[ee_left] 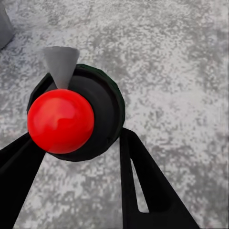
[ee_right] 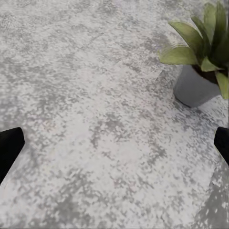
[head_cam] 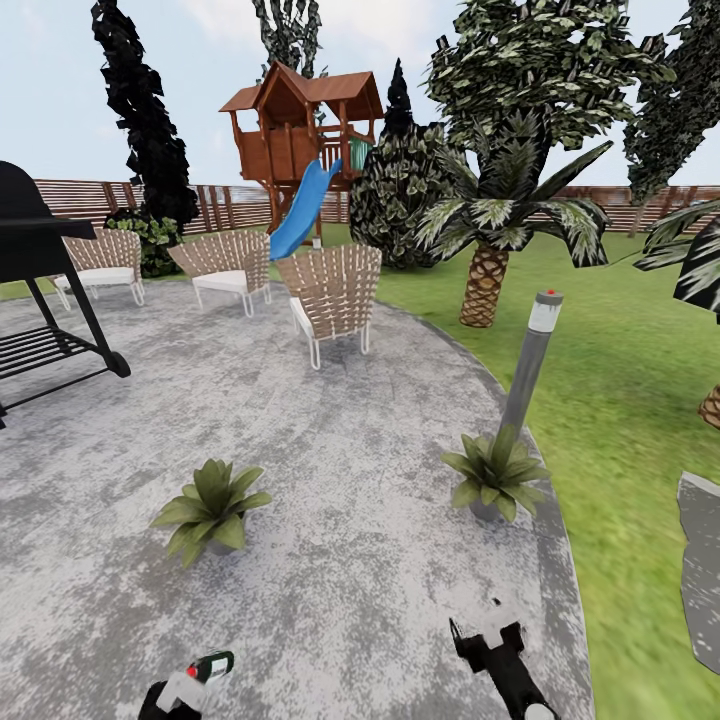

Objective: Pick up the pesticide atomizer in the garden and spray insectifuge to fully cover both potted plants in the garden.

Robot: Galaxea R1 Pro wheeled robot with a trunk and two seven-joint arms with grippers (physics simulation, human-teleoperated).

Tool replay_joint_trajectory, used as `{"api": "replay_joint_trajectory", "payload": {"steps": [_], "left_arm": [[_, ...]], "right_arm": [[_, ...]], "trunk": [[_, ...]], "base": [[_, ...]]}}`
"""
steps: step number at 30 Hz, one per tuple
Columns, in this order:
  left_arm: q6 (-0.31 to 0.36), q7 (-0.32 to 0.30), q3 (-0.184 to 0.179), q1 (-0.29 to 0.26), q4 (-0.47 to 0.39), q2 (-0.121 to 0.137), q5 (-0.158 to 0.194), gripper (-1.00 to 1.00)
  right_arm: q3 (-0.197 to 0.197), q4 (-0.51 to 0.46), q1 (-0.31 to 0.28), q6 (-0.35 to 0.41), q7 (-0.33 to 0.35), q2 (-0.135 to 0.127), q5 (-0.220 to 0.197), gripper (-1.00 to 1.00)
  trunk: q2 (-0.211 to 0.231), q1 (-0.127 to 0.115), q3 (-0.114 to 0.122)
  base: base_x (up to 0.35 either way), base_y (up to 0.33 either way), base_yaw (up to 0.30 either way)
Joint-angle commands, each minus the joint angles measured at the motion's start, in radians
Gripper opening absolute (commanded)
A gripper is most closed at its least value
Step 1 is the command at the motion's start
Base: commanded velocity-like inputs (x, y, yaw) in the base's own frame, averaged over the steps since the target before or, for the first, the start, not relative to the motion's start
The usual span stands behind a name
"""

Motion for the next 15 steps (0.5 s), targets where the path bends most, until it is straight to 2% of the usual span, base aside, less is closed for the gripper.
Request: {"api": "replay_joint_trajectory", "payload": {"steps": [1, 2, 3, 7, 8, 9, 11, 12, 14, 15], "left_arm": [[-0.001, -0.061, 0.008, -0.01, -0.018, 0.007, -0.042, -1.0], [0.001, -0.088, 0.008, -0.015, -0.026, 0.01, -0.059, -1.0], [0.003, -0.143, 0.007, -0.029, -0.044, 0.014, -0.092, -1.0], [0.027, -0.341, 0.007, -0.1, -0.075, 0.02, -0.217, -1.0], [0.045, -0.382, 0.007, -0.117, -0.077, 0.02, -0.249, -1.0], [0.056, -0.402, 0.007, -0.126, -0.078, 0.019, -0.264, -1.0], [0.119, -0.511, 0.007, -0.176, -0.086, 0.01, -0.365, -1.0], [0.133, -0.547, 0.007, -0.196, -0.09, 0.005, -0.408, -1.0], [0.145, -0.617, 0.008, -0.227, -0.094, -0.012, -0.49, -1.0], [0.146, -0.644, 0.007, -0.233, -0.098, -0.027, -0.519, -1.0]], "right_arm": [[0.009, -0.021, 0.0, 0.002, 0.011, 0.0, 0.037, 1.0], [0.011, -0.03, 0.0, 0.005, 0.023, 0.0, 0.05, 1.0], [0.014, -0.048, 0.0, 0.011, 0.051, 0.0, 0.076, 1.0], [0.02, -0.102, -0.003, 0.066, 0.203, 0.0, 0.184, 1.0], [0.02, -0.114, -0.005, 0.082, 0.251, 0.0, 0.209, 1.0], [0.02, -0.12, -0.006, 0.089, 0.276, 0.0, 0.22, 1.0], [0.02, -0.177, -0.01, 0.123, 0.44, 0.0, 0.272, 1.0], [0.02, -0.205, -0.012, 0.141, 0.504, 0.001, 0.285, 1.0], [0.021, -0.269, -0.014, 0.213, 0.624, 0.003, 0.295, 1.0], [0.021, -0.303, -0.015, 0.242, 0.67, 0.004, 0.295, 1.0]], "trunk": [[0.0, 0.0, -0.001], [0.0, 0.0, -0.001], [0.0, 0.0, -0.001], [0.0, 0.0, -0.001], [0.0, 0.0, -0.001], [0.0, 0.0, -0.001], [0.0, 0.0, -0.001], [0.0, 0.0, -0.001], [0.0, 0.0, -0.001], [0.0, 0.0, -0.001]], "base": [[0.0, 0.0, 0.0], [0.0, 0.0, 0.0], [0.0, 0.0, 0.0], [0.0, 0.0, 0.0], [0.0, 0.0, 0.0], [0.0, 0.0, 0.0], [0.0, 0.0, 0.0], [0.0, 0.0, 0.0], [0.0, 0.0, 0.0], [0.0, 0.0, 0.0]]}}
